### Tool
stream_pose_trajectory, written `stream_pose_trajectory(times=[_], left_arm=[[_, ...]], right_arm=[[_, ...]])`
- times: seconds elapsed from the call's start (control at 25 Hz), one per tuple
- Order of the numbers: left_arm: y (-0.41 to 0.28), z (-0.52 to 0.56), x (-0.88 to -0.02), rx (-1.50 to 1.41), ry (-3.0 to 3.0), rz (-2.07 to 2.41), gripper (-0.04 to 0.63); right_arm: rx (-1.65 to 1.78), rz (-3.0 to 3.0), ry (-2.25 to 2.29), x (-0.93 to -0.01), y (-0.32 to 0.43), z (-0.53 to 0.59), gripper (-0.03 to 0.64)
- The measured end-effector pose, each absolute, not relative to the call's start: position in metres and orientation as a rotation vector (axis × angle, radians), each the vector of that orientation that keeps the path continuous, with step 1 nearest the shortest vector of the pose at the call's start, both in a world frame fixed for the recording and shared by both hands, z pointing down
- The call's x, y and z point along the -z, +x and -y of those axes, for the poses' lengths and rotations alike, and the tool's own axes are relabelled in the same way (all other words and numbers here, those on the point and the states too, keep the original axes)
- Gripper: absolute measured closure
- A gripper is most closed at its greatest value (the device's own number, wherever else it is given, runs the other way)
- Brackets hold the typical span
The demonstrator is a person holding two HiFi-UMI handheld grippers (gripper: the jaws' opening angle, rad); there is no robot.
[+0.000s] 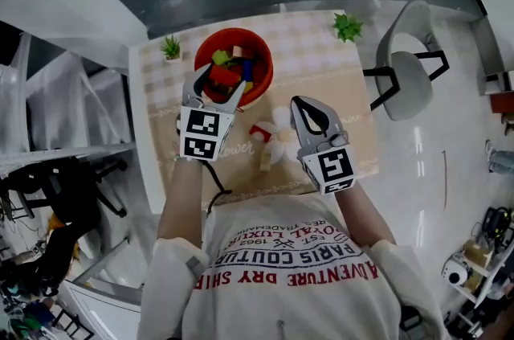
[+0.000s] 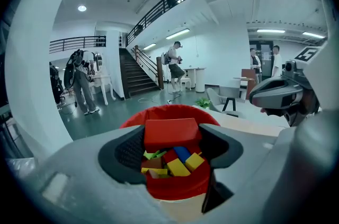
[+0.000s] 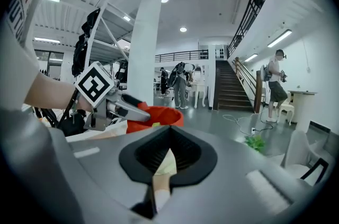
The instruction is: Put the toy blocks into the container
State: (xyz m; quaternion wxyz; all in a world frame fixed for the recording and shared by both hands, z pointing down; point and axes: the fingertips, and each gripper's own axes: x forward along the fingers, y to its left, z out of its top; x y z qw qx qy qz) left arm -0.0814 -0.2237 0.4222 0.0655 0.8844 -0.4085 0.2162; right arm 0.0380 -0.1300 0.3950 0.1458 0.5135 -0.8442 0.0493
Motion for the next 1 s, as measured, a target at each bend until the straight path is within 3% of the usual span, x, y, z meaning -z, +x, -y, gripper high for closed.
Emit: stream_pose_trajectory(times=[0.16, 0.24, 0.36, 0.64, 1.0], left_arm=[[-0.080, 0.226, -0.427, -0.687, 2.647, 1.274, 0.273], [-0.077, 0.224, -0.425, -0.628, 2.629, 1.256, 0.213], [-0.078, 0.216, -0.417, -0.585, 2.617, 1.280, 0.178], [-0.083, 0.169, -0.411, -0.498, 2.584, 1.345, 0.176], [-0.074, 0.083, -0.473, -0.519, 2.415, 1.373, 0.178]], right_arm=[[-0.166, 2.417, 1.495, -0.399, 0.048, 0.130, 0.617], [-0.181, 2.418, 1.497, -0.401, 0.050, 0.128, 0.617], [-0.188, 2.427, 1.482, -0.401, 0.053, 0.125, 0.617], [-0.188, 2.481, 1.394, -0.408, 0.049, 0.115, 0.617], [-0.219, 2.540, 1.186, -0.445, 0.038, 0.082, 0.617]])
